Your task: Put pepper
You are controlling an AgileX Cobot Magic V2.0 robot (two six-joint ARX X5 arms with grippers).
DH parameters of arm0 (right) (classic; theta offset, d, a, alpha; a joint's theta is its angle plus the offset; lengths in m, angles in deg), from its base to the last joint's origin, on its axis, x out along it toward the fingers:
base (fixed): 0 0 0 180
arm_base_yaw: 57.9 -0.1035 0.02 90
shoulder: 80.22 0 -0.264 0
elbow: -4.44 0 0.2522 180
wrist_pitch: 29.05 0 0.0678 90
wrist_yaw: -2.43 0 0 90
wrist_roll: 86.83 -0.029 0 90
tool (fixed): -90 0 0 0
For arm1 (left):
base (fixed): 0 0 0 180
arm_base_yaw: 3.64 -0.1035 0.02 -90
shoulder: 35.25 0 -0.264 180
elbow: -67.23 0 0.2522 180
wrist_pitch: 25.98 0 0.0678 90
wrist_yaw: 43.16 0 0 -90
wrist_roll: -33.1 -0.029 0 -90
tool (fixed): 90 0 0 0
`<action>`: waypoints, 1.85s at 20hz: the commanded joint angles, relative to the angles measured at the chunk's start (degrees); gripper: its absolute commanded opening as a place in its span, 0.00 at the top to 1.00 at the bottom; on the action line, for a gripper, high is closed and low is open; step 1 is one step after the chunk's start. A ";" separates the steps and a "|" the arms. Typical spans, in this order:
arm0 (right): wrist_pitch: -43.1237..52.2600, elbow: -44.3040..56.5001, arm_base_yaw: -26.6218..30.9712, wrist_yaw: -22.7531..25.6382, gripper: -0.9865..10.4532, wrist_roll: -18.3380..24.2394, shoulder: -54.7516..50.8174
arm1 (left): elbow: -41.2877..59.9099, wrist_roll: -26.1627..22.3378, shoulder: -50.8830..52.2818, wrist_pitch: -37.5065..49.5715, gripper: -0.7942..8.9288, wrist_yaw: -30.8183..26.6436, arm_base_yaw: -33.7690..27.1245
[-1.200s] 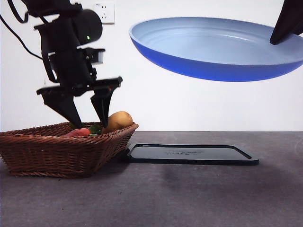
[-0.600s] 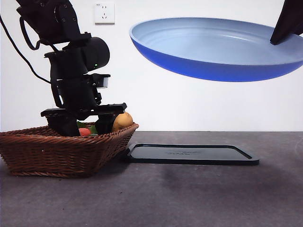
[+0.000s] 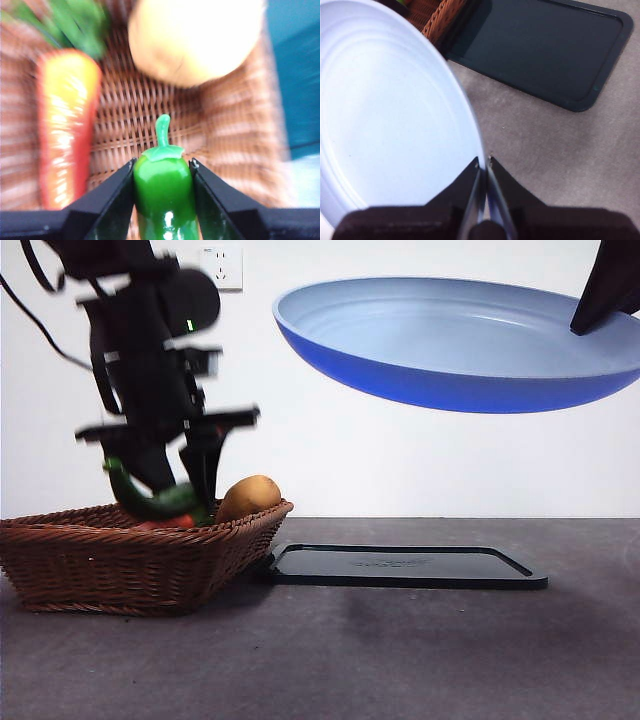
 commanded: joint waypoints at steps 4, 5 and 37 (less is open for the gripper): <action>1.42 -1.36 -0.11 1.18 0.91 -3.72 5.86 | -1.14 0.17 11.28 -1.60 0.78 5.14 0.46; 2.03 -1.36 -0.15 1.20 0.91 -4.26 7.87 | -1.14 0.20 13.70 -1.42 0.78 7.23 0.48; 11.45 -1.36 -1.29 -8.33 0.91 -15.17 25.62 | -1.11 -8.09 -0.24 15.54 0.74 17.18 17.90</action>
